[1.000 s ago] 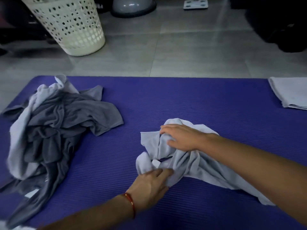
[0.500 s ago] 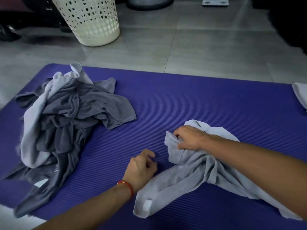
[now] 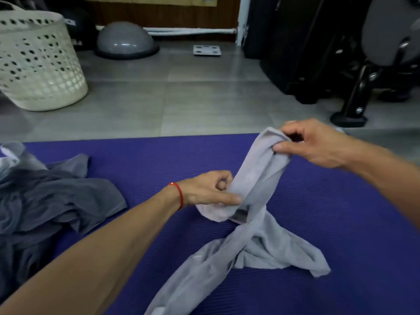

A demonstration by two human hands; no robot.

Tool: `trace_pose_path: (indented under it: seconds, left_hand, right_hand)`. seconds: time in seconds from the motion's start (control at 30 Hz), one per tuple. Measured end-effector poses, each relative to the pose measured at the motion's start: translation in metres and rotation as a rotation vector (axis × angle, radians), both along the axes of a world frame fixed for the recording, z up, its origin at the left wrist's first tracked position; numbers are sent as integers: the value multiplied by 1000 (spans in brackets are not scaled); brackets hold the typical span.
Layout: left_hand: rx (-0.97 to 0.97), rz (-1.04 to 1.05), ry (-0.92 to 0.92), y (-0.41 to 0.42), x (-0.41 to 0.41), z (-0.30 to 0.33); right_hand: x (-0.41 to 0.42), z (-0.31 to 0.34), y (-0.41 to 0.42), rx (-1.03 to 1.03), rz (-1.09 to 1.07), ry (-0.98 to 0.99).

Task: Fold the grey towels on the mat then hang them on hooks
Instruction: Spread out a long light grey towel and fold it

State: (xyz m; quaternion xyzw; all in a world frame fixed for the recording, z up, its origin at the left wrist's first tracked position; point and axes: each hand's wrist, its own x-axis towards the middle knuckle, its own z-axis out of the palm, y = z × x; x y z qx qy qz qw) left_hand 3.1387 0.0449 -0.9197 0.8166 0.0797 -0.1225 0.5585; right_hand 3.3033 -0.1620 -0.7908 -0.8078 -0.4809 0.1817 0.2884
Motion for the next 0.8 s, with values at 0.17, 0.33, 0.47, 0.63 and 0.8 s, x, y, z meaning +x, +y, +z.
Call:
trace_pose_path:
  seconds: [0.17, 0.33, 0.47, 0.63, 0.8]
  left_hand:
    - [166, -154, 104, -20, -2, -18]
    - [5, 86, 148, -23, -24, -48]
    - [-107, 301, 99, -2, -38, -44]
    - [-162, 99, 159, 21, -60, -23]
    - [-149, 571, -55, 25, -46, -6]
  right_hand:
    - [31, 9, -51, 173, -225, -14]
    - [51, 14, -63, 276, -287, 15]
    - [74, 8, -59, 372, -425, -40]
    - [96, 10, -54, 405, -537, -115]
    - [100, 17, -68, 225, -568, -330]
